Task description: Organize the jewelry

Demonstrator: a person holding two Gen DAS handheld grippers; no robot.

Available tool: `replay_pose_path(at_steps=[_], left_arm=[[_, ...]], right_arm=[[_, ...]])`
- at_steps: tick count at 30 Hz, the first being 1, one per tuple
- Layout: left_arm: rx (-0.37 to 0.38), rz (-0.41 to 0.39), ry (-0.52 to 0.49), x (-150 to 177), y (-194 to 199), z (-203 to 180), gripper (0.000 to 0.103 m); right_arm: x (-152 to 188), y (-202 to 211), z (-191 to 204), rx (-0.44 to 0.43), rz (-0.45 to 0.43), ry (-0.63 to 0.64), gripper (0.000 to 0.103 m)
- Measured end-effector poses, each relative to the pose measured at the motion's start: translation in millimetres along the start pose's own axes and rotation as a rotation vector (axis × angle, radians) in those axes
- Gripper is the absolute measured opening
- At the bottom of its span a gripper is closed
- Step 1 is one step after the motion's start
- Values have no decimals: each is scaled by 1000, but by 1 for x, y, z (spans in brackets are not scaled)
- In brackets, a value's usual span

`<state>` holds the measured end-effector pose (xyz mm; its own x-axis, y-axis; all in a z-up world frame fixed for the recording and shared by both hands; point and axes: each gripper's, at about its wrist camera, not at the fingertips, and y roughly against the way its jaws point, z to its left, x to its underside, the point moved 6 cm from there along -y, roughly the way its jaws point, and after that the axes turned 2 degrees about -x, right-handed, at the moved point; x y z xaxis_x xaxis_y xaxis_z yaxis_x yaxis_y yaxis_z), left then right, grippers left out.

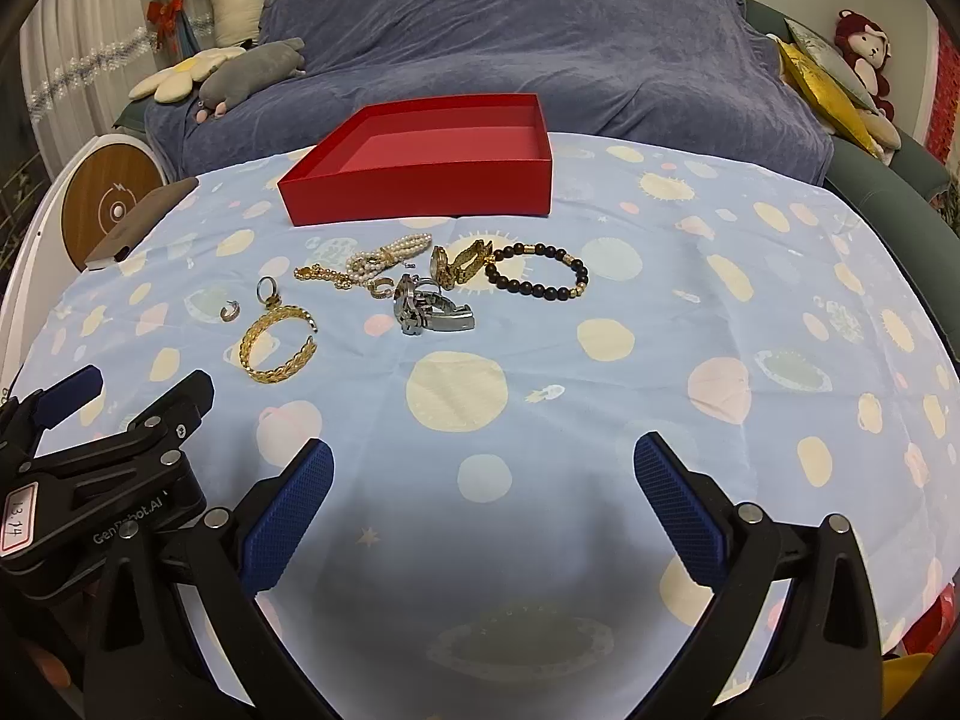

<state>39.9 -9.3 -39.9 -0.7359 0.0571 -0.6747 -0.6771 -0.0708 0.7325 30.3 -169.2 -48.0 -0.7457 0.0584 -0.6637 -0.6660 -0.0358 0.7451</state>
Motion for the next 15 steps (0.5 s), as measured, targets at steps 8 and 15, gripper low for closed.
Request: replay_pose_path(at_steps=[8, 15], left_arm=[[4, 0, 0, 1, -2, 2, 97], [3, -2, -1, 2, -2, 2, 97]], right_arm=[[0, 0, 0, 0, 0, -2, 98], [0, 0, 0, 1, -3, -1, 98]])
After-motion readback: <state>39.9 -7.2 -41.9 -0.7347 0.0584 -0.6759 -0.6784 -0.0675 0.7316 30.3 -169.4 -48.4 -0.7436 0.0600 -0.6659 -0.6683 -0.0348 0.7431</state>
